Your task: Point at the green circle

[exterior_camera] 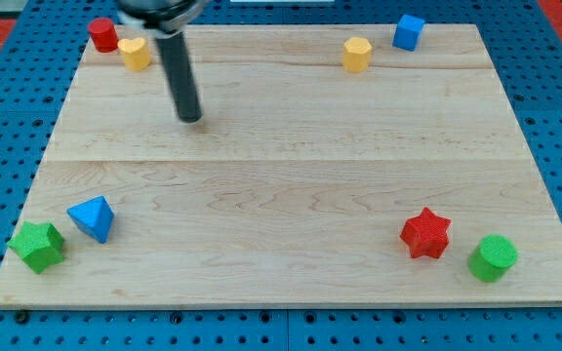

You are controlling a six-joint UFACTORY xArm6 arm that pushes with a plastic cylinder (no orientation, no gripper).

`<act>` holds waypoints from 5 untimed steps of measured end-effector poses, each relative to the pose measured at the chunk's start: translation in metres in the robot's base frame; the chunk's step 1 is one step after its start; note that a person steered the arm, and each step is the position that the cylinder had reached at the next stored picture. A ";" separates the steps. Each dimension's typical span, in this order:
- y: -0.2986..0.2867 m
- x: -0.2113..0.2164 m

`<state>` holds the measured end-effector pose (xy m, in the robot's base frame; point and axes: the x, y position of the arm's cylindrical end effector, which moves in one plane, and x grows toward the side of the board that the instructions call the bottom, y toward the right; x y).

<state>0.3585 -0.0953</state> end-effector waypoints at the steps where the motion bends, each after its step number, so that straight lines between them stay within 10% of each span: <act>1: 0.038 -0.037; 3: 0.068 -0.098; 5: 0.139 -0.023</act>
<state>0.3357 0.0439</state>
